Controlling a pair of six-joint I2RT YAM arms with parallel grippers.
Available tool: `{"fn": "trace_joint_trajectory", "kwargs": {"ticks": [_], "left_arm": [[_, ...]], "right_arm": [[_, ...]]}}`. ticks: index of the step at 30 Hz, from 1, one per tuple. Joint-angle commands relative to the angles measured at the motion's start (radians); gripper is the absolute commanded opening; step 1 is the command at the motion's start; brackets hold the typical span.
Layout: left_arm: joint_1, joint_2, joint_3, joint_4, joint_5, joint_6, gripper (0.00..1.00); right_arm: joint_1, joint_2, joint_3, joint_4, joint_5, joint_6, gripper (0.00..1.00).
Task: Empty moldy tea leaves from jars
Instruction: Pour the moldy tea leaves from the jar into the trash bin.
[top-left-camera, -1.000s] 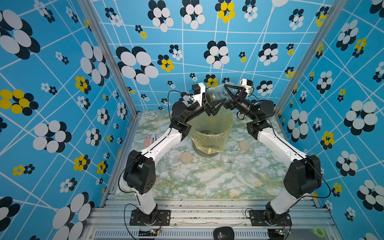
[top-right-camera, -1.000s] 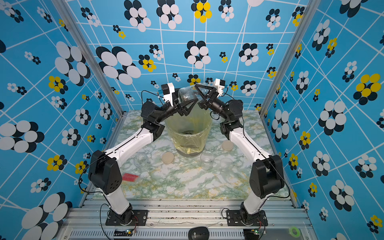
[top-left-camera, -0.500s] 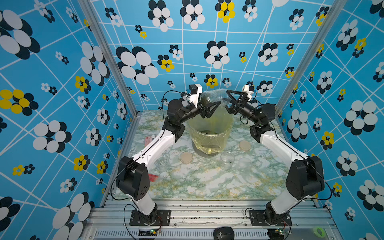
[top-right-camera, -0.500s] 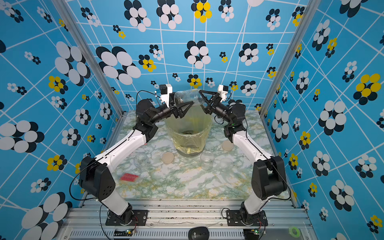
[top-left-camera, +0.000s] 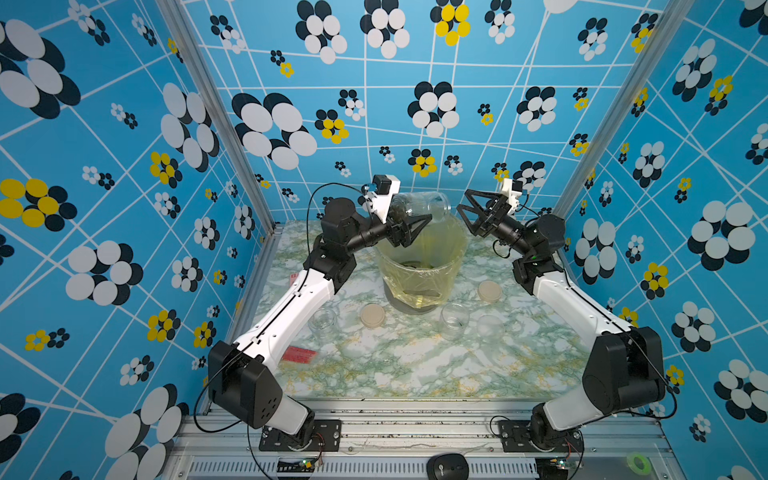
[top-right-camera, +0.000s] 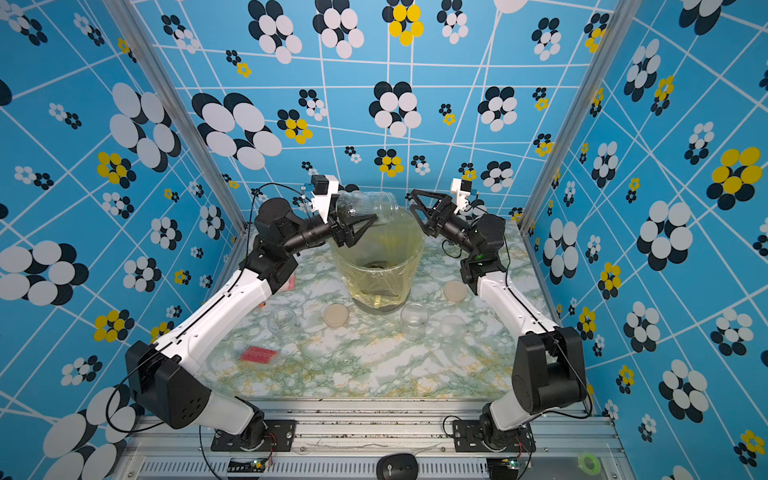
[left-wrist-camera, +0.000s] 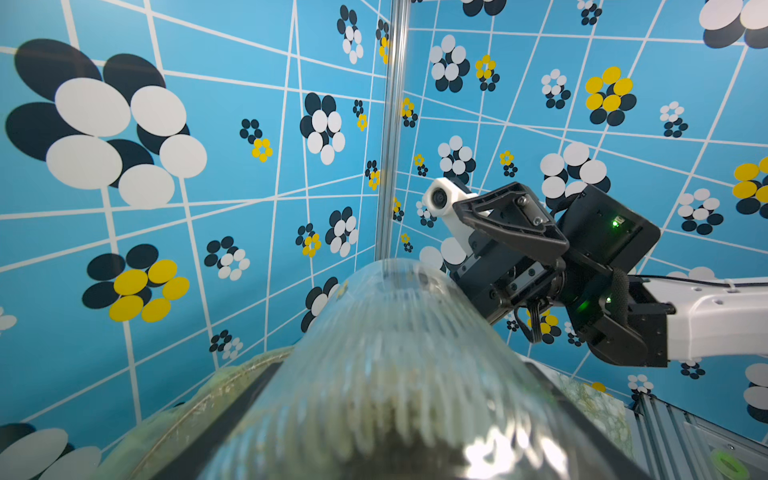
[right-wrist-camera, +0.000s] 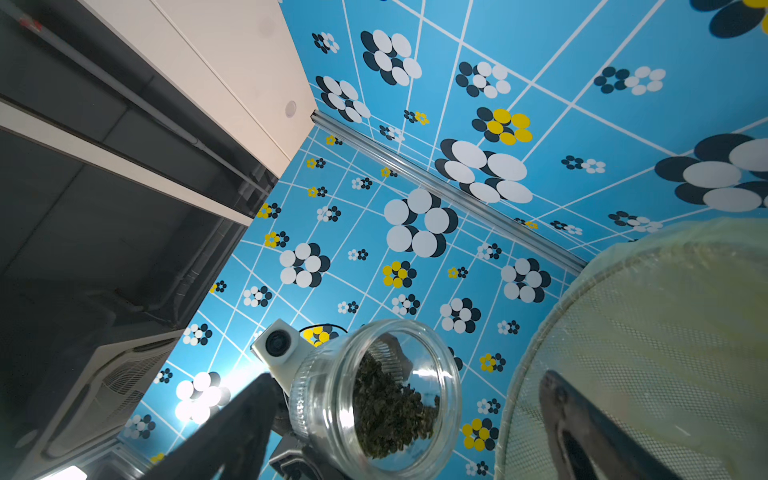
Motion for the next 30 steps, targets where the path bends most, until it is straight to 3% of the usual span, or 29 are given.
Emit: {"fn": "trace_joint_trajectory", "kwargs": {"ticks": [1,11,16,22,30], "left_arm": [[0.022,-0.071,0.008,-0.135,-0.032,0.079,0.0],[0.032,0.029,0.299,-0.764,-0.062,0.196,0.0],[0.007,0.109,0.428,-0.899,-0.134,0.219,0.0],[-0.073,0.247,0.645,-1.08,-0.322,0.288,0.0],[-0.132,0.355,0.845,-1.19,-0.519,0.341,0.0]], "right_arm": [[-0.003,-0.068,-0.004,-0.123,-0.025,-0.16,0.99],[-0.003,-0.128,-0.014,-0.297,0.002,-0.304,0.99],[-0.003,-0.147,-0.034,-0.327,0.011,-0.328,0.99],[-0.003,-0.168,-0.037,-0.38,0.013,-0.364,0.99],[-0.003,-0.167,-0.028,-0.416,0.015,-0.388,0.99]]}}
